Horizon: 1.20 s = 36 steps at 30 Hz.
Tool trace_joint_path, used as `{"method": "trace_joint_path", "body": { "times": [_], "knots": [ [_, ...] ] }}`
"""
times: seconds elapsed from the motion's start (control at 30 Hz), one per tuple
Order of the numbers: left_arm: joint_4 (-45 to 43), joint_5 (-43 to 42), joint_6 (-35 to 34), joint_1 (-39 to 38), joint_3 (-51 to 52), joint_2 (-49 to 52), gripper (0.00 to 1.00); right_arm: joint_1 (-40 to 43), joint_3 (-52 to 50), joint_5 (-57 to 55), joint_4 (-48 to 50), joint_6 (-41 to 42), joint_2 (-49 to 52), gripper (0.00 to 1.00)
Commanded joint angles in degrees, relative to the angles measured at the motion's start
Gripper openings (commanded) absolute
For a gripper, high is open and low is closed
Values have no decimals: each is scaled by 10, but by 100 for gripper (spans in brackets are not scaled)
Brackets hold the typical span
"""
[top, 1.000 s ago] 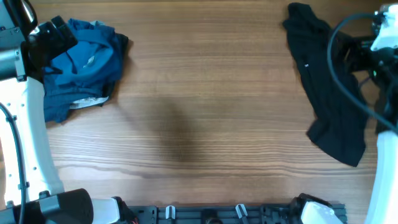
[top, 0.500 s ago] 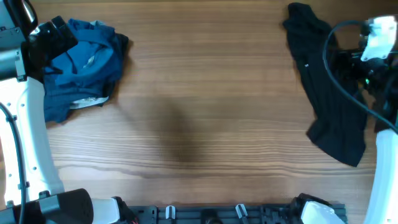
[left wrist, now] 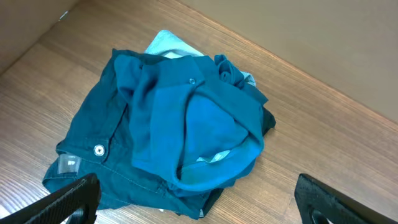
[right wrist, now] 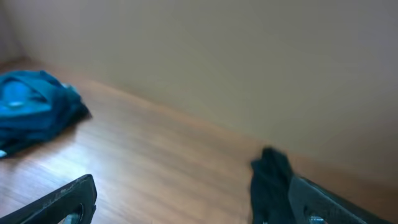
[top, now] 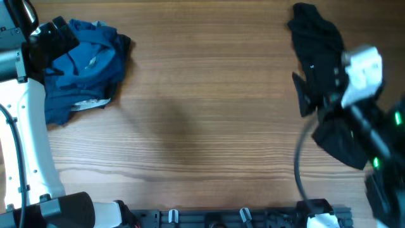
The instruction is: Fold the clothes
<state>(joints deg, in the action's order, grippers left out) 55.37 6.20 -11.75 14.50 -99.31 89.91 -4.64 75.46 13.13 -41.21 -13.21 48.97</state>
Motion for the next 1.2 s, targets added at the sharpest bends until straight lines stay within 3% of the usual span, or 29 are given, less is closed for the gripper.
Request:
{"method": "trace_joint_path", "body": {
  "times": [0.0, 0.27, 0.4, 0.53, 0.93, 1.17],
  "knots": [
    [0, 7, -7, -2, 1, -1, 100, -59, -63, -83, 57, 3, -74, 100],
    [0, 7, -7, -1, 1, -1, 100, -23, -446, 5, 393, 35, -238, 100],
    [0, 7, -7, -2, 2, -1, 100, 5, -603, 7, 462, 105, -344, 100],
    [0, 7, -7, -2, 1, -1, 100, 24, -696, 9, 485, 121, -406, 100],
    [0, 7, -7, -2, 1, -1, 100, 32, -752, 2, 442, 116, -488, 100],
    [0, 7, -7, -2, 2, -1, 100, 32, -752, -2, 422, 117, -476, 100]
  ]
}}
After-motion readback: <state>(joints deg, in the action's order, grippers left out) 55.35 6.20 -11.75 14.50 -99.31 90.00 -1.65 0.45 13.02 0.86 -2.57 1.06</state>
